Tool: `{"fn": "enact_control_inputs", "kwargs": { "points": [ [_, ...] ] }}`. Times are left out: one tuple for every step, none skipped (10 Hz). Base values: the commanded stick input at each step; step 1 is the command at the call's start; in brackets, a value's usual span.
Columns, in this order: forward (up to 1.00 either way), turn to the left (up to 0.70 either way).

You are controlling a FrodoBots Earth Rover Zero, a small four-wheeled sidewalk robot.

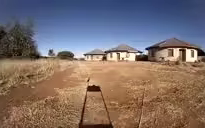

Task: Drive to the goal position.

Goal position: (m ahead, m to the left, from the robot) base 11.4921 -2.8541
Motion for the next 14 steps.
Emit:
{"fn": "enact_control_inputs", "kwargs": {
  "points": [
    [0.50,0.00],
    [0.50,0.00],
    [0.50,0.00],
    [0.50,0.00],
    [0.50,0.00],
    [0.50,0.00],
    [0.50,0.00],
    [0.50,0.00],
    [0.50,0.00],
    [0.50,0.00],
    [0.50,0.00],
    [0.50,0.00],
    [0.50,0.00],
    [0.50,0.00]
  ]
}}
